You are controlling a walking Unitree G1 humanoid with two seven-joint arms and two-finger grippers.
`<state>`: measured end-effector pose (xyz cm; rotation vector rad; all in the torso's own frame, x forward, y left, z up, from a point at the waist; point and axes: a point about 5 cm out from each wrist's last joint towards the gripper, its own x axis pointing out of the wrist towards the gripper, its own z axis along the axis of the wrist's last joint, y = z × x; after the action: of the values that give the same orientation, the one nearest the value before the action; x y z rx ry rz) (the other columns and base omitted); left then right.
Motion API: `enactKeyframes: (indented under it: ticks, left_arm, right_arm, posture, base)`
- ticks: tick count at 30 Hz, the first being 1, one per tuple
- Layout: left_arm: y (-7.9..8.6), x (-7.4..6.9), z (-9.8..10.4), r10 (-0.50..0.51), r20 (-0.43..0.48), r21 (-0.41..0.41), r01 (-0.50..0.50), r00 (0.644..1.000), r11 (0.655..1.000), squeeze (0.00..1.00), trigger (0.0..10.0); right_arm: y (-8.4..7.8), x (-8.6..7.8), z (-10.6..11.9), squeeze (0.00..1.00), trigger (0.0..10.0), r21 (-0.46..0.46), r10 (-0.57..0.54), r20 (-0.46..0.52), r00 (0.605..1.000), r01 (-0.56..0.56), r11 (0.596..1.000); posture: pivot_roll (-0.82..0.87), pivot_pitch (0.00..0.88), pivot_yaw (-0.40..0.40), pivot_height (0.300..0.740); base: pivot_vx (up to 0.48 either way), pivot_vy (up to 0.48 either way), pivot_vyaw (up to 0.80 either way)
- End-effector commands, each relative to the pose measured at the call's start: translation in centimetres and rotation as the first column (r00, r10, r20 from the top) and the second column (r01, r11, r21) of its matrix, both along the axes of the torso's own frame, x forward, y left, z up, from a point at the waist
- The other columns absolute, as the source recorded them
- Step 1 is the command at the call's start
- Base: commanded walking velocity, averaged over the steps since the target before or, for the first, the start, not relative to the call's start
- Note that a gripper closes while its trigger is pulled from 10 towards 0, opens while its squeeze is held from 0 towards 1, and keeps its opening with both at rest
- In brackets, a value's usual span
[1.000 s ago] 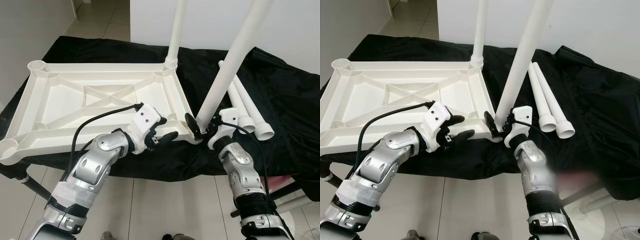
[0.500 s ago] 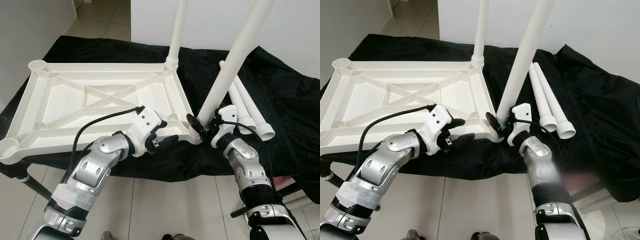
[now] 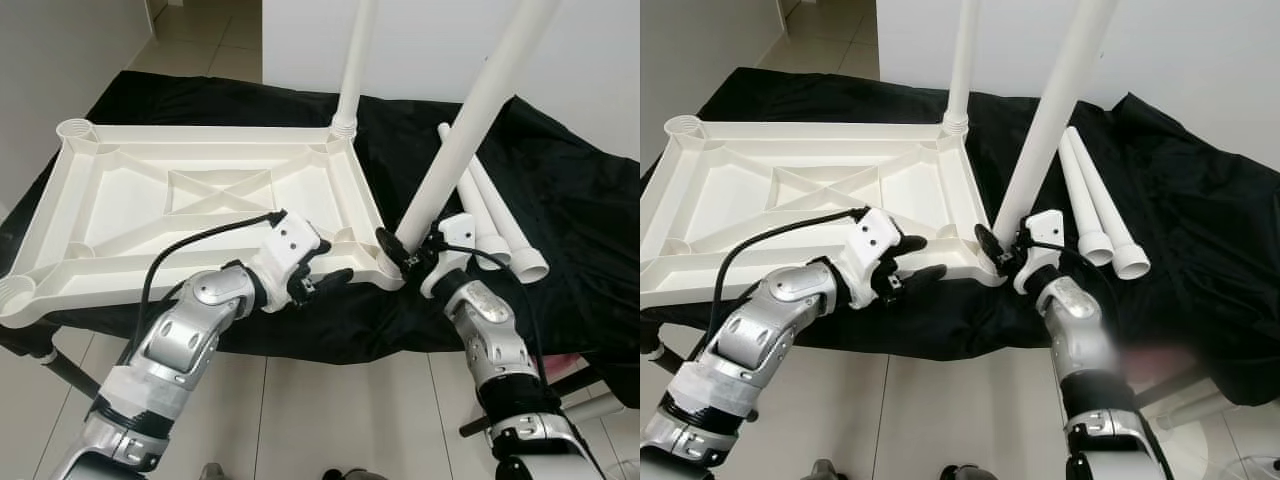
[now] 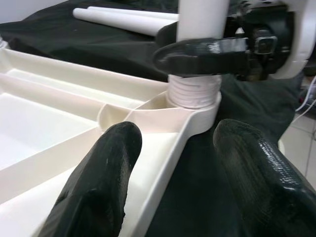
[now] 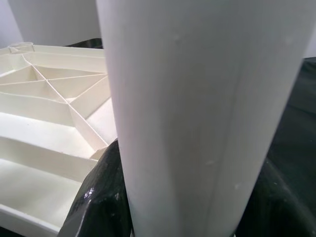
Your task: Building children table
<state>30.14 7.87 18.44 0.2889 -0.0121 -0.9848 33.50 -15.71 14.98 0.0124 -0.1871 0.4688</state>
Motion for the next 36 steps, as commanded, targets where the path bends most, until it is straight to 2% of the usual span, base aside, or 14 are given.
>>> enactKeyframes:
  ticks: [1, 3, 7, 9, 12, 17, 19, 20, 23, 24, 29, 33, 34, 36]
  left_arm:
    - [0.1, 0.0, -0.1, -0.011, -0.011, 0.010, 0.011, 1.000, 1.000, 0.00, 10.0]
    - [0.2, 0.1, -0.1, -0.005, -0.013, 0.010, 0.005, 1.000, 1.000, 0.00, 10.0]
    - [0.4, 0.0, -0.2, 0.002, -0.018, 0.010, -0.002, 1.000, 1.000, 0.00, 10.0]
    - [0.4, 0.0, -0.2, 0.004, -0.020, 0.010, -0.004, 1.000, 1.000, 0.00, 10.0]
    - [0.4, -0.3, -0.4, 0.002, -0.026, 0.009, -0.001, 1.000, 1.000, 0.00, 10.0]
    - [0.3, -0.3, -0.4, 0.001, -0.029, 0.009, -0.001, 1.000, 1.000, 0.00, 10.0]
    - [0.2, -0.5, -0.5, -0.002, -0.029, 0.007, 0.002, 1.000, 1.000, 0.00, 10.0]
    - [0.2, -0.5, -0.5, -0.002, -0.029, 0.007, 0.002, 1.000, 1.000, 0.00, 10.0]
    - [0.2, -0.5, -0.6, 0.003, -0.034, -0.001, -0.003, 0.999, 1.000, 0.00, 10.0]
    - [0.2, -0.5, -0.5, 0.004, -0.034, -0.003, -0.004, 0.999, 1.000, 0.00, 10.0]
    - [0.2, -0.4, -0.5, 0.003, -0.034, 0.000, -0.003, 0.999, 1.000, 0.00, 10.0]
    - [0.1, -0.3, -0.4, -0.002, -0.032, 0.001, 0.002, 0.999, 1.000, 0.00, 10.0]
    - [0.0, -0.3, -0.4, -0.002, -0.036, -0.009, 0.001, 0.999, 1.000, 0.00, 10.0]
    - [-0.1, -0.2, -0.4, 0.008, -0.037, -0.018, -0.008, 0.999, 1.000, 0.00, 10.0]
  right_arm:
    - [0.4, -0.2, -0.6, 0.00, 10.0, 0.027, -0.056, -0.038, 0.998, 0.057, 0.998]
    - [0.4, -0.1, -0.6, 0.00, 10.0, 0.033, -0.091, -0.041, 0.995, 0.093, 0.995]
    - [0.5, 0.1, -0.3, 0.00, 10.0, 0.106, -0.239, -0.097, 0.966, 0.249, 0.963]
    - [0.6, 0.1, -0.3, 0.00, 10.0, 0.108, -0.268, -0.109, 0.957, 0.279, 0.954]
    - [0.9, -0.6, -0.2, 0.00, 10.0, 0.086, -0.385, -0.104, 0.917, 0.394, 0.915]
    - [1.0, -0.8, -0.2, 0.00, 10.0, 0.064, -0.459, -0.106, 0.882, 0.466, 0.882]
    - [1.2, -1.3, -0.5, 0.00, 10.0, 0.044, -0.532, -0.120, 0.838, 0.540, 0.841]
    - [1.2, -1.3, -0.5, 0.00, 10.0, 0.044, -0.532, -0.120, 0.838, 0.540, 0.841]
    - [1.4, -2.0, -1.2, 0.00, 10.0, 0.063, -0.639, -0.164, 0.752, 0.654, 0.754]
    - [1.6, -2.1, -1.2, 0.00, 10.0, 0.068, -0.651, -0.175, 0.739, 0.669, 0.741]
    - [2.3, -2.3, -1.1, 0.00, 10.0, 0.073, -0.636, -0.183, 0.750, 0.655, 0.752]
    - [2.5, -2.2, -1.0, 0.00, 10.0, 0.083, -0.592, -0.185, 0.784, 0.613, 0.786]
    - [2.7, -2.2, -1.1, 1.00, 10.0, 0.084, -0.565, -0.193, 0.802, 0.587, 0.805]
    - [2.8, -2.1, -1.0, 1.00, 10.0, 0.079, -0.540, -0.187, 0.820, 0.561, 0.824]
  posture:
    - [0.05, 0.087, -0.103, 0.740]
    - [0.05, 0.089, -0.103, 0.740]
    - [0.04, 0.106, -0.105, 0.740]
    - [0.04, 0.108, -0.105, 0.740]
    - [0.03, 0.119, -0.106, 0.740]
    - [0.03, 0.118, -0.105, 0.740]
    - [0.04, 0.118, -0.106, 0.740]
    - [0.04, 0.118, -0.106, 0.740]
    - [0.04, 0.118, -0.111, 0.740]
    - [0.04, 0.117, -0.108, 0.740]
    - [0.04, 0.111, -0.105, 0.740]
    - [0.04, 0.099, -0.104, 0.740]
    - [0.03, 0.096, -0.103, 0.740]
    - [0.03, 0.091, -0.103, 0.740]
  base:
    - [0.000, 0.000, 0.00]
    - [0.000, 0.000, 0.00]
    - [0.000, 0.000, 0.00]
    - [0.000, 0.000, 0.00]
    - [0.000, 0.000, 0.00]
    - [0.000, 0.000, 0.00]
    - [0.000, 0.000, 0.00]
    - [0.000, 0.000, 0.00]
    - [0.000, 0.000, 0.00]
    - [0.000, 0.000, 0.00]
    - [0.000, 0.000, 0.00]
    - [0.000, 0.000, 0.00]
    - [0.000, 0.000, 0.00]
    - [0.000, 0.000, 0.00]
